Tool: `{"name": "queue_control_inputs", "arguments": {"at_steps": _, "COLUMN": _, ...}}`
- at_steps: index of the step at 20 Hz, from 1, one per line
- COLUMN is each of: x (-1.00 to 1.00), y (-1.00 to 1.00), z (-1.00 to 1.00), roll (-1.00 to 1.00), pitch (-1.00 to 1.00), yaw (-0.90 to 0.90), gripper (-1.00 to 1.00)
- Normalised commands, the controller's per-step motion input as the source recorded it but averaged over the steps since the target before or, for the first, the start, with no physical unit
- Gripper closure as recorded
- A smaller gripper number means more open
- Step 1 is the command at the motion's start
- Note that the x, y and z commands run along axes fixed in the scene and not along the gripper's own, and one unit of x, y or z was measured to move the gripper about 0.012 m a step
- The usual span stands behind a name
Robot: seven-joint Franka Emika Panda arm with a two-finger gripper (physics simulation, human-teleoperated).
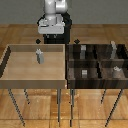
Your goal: Place the milk carton into the appropriate compartment.
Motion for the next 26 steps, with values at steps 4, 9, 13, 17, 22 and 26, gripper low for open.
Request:
{"name": "queue_control_inputs", "arguments": {"at_steps": 4, "x": 0.0, "y": 0.0, "z": 0.0, "roll": 0.0, "pitch": 0.0, "yaw": 0.0, "gripper": -1.0}}
{"name": "queue_control_inputs", "arguments": {"at_steps": 9, "x": 0.0, "y": 0.0, "z": 0.0, "roll": 0.0, "pitch": 0.0, "yaw": 0.0, "gripper": -1.0}}
{"name": "queue_control_inputs", "arguments": {"at_steps": 13, "x": 0.0, "y": -0.25, "z": 0.0, "roll": 0.0, "pitch": 0.0, "yaw": -0.04, "gripper": -1.0}}
{"name": "queue_control_inputs", "arguments": {"at_steps": 17, "x": 0.0, "y": 0.0, "z": 0.0, "roll": 0.0, "pitch": 0.0, "yaw": -0.5, "gripper": -1.0}}
{"name": "queue_control_inputs", "arguments": {"at_steps": 22, "x": 0.0, "y": 0.0, "z": 0.0, "roll": 0.0, "pitch": 0.0, "yaw": -0.84, "gripper": -1.0}}
{"name": "queue_control_inputs", "arguments": {"at_steps": 26, "x": 0.0, "y": 0.0, "z": 0.0, "roll": 0.0, "pitch": 0.0, "yaw": 0.0, "gripper": -1.0}}
